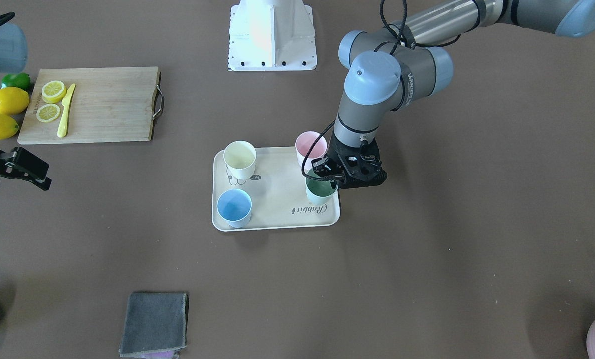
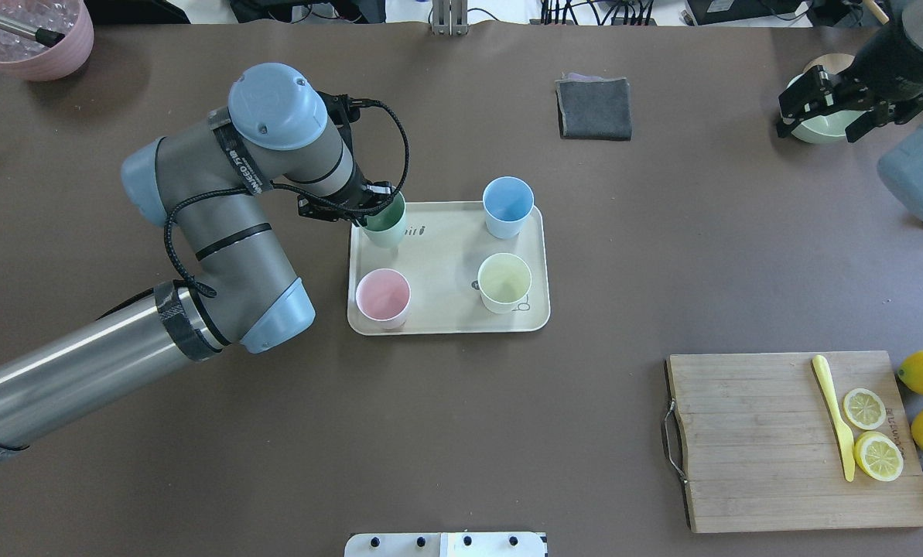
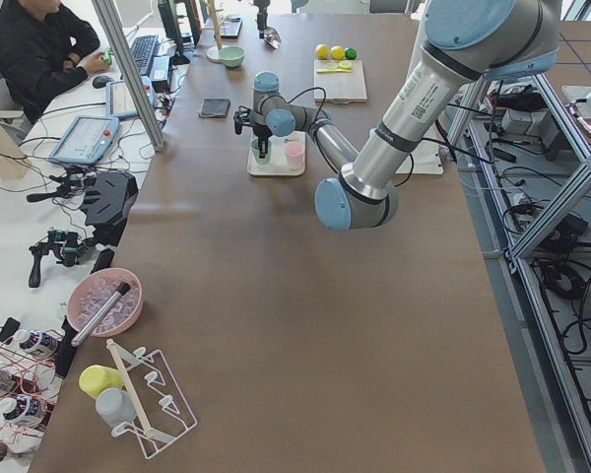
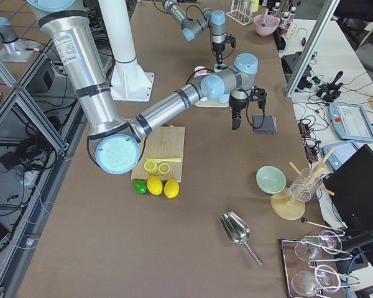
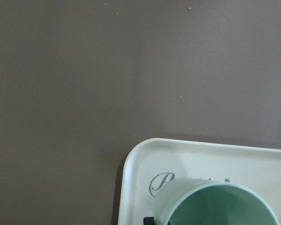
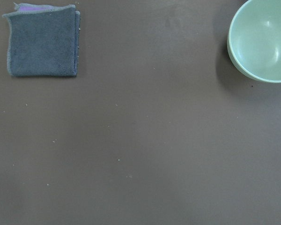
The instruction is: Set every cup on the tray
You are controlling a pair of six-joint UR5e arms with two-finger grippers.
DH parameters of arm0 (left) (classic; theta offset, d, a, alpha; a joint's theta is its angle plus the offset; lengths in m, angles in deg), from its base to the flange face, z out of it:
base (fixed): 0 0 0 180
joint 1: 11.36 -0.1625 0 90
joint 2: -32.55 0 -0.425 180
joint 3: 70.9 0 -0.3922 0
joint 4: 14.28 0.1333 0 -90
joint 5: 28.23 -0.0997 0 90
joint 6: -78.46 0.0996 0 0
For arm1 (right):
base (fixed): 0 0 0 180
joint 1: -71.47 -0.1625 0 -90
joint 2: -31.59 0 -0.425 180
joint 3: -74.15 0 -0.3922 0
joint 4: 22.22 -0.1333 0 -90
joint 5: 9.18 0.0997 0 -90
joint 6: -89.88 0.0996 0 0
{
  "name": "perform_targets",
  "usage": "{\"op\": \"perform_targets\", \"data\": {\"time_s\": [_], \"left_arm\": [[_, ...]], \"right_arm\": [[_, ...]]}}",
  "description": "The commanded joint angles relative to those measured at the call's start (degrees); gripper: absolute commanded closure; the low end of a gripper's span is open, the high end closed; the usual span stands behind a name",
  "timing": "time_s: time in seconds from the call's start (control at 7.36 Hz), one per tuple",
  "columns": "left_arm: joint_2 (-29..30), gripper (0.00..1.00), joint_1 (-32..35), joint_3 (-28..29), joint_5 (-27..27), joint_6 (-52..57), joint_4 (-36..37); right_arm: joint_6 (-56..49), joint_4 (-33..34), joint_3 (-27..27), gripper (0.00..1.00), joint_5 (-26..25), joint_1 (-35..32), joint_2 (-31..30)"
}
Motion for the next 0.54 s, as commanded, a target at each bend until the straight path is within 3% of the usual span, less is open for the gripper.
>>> {"op": "perform_targets", "data": {"time_s": [0.0, 0.14, 0.27, 0.41], "left_arm": [[0.31, 1.00, -0.26, 2.71, -0.05, -0.11, -3.15], [0.31, 1.00, -0.35, 2.98, -0.14, 0.06, -3.24], [0.31, 0.68, -0.35, 3.07, -0.14, 0.06, -3.24], [0.31, 0.03, -0.26, 2.55, -0.05, 0.41, -3.15]], "right_arm": [[-1.69, 0.00, 0.01, 0.00, 0.10, -0.81, -1.09], [-1.86, 0.00, 0.01, 0.00, 0.19, -0.90, -1.17], [-1.87, 0.00, 0.01, 0.00, 0.37, -1.16, -1.26], [-2.74, 0.00, -0.08, 0.00, 0.89, -1.86, -2.13]]}}
